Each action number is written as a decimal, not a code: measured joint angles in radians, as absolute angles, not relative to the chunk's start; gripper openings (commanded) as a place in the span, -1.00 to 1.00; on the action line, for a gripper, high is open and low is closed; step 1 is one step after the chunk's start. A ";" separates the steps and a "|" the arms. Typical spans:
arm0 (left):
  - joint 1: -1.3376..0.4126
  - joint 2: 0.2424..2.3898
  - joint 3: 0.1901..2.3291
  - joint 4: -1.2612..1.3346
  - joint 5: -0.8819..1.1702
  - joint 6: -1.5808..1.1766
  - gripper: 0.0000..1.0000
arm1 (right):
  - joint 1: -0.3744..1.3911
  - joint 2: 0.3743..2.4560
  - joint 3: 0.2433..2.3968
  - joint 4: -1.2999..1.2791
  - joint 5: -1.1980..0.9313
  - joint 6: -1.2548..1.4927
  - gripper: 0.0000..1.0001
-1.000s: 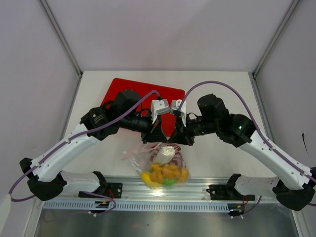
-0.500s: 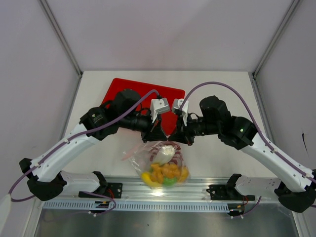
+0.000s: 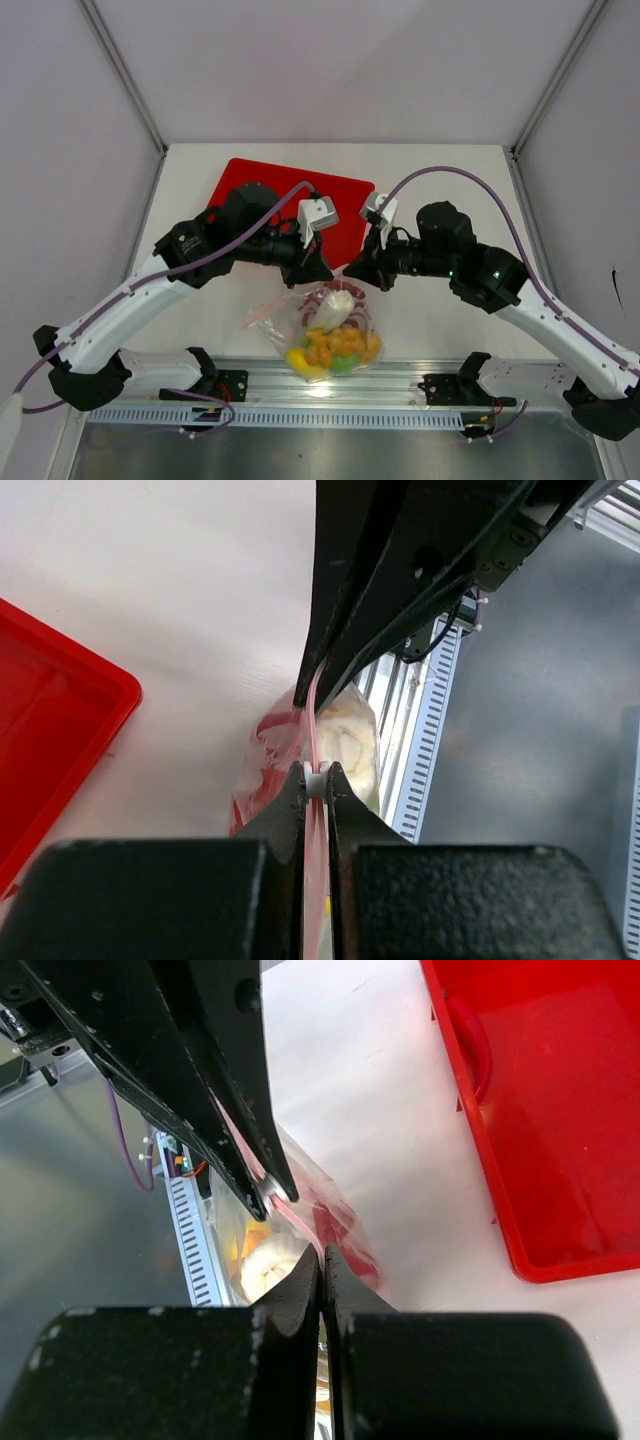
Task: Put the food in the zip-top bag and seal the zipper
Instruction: Zip the zipper food storage bag at the center of the board.
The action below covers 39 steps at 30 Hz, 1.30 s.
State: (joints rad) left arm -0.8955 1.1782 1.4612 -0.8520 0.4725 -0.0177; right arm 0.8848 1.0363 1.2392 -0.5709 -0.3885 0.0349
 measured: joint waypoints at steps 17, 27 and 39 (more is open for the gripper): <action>-0.891 1.076 1.398 -0.872 0.418 -0.018 -0.95 | 0.831 0.994 1.203 -0.540 -0.373 0.061 -1.00; -0.875 0.993 1.350 -0.908 0.390 -0.018 -0.92 | 0.801 0.976 1.188 -0.539 -0.354 0.080 -1.00; -0.865 0.912 1.308 -0.948 0.357 -0.020 -0.82 | 0.769 0.965 1.175 -0.539 -0.336 0.096 -1.00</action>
State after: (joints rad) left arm -0.8650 0.9115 1.3083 -0.9482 0.3573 -0.0200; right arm 0.7689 0.9646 1.1748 -0.5388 -0.3363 0.0959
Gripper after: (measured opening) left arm 0.086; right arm 0.009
